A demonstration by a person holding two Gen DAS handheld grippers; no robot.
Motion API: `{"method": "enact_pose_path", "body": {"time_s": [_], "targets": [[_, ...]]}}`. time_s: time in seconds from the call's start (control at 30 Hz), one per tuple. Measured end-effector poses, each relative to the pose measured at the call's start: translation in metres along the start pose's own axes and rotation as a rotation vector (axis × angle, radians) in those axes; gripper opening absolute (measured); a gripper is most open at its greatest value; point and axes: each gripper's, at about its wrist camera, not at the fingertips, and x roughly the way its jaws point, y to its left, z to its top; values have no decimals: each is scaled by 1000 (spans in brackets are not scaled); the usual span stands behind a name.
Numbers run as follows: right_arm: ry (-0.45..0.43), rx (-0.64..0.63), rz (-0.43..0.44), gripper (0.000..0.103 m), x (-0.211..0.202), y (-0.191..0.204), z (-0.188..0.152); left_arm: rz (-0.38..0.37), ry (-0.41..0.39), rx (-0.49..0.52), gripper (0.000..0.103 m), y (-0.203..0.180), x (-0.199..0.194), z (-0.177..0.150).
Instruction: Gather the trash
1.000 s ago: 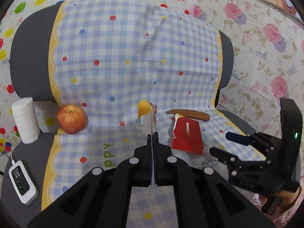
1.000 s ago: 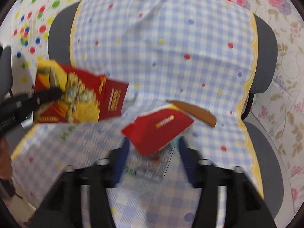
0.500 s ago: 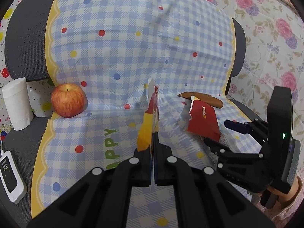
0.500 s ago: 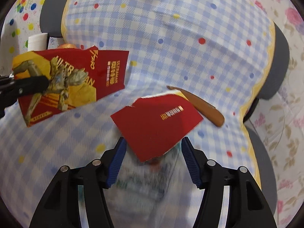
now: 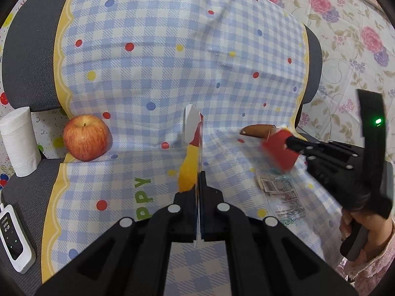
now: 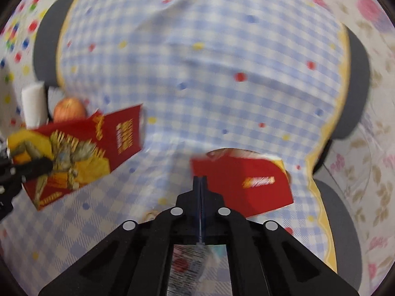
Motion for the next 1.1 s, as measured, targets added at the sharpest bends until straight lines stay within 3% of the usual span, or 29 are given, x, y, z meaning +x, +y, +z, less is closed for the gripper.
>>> {"method": "enact_pose_path", "body": {"time_s": [0.1, 0.17, 0.23, 0.3, 0.53, 0.63, 0.9, 0.97, 1.0, 1.1], "targets": [[-11, 70, 2, 2, -13, -23, -5, -5, 1, 7, 0, -4, 0, 0], [6, 90, 13, 9, -13, -32, -13, -9, 4, 9, 0, -6, 1, -2], [32, 74, 9, 44, -8, -32, -20, -11, 7, 6, 0, -7, 2, -3], [61, 40, -3, 54, -3, -28, -25, -9, 11, 5, 0, -8, 3, -5], [196, 13, -45, 56, 10, -32, -62, -16, 19, 6, 0, -9, 8, -5], [234, 23, -32, 58, 19, -36, -55, -17, 19, 6, 0, -10, 11, -5], [201, 10, -60, 66, 38, -36, -34, -17, 19, -11, 0, -7, 14, -4], [175, 55, -42, 71, 32, -38, -29, -13, 19, -10, 0, -7, 14, -3], [162, 74, -38, 81, 31, -39, -26, -10, 17, -8, 0, -7, 14, -3], [125, 40, -74, 85, 31, -23, -15, -10, 15, -12, 0, -6, 15, -3]]}}
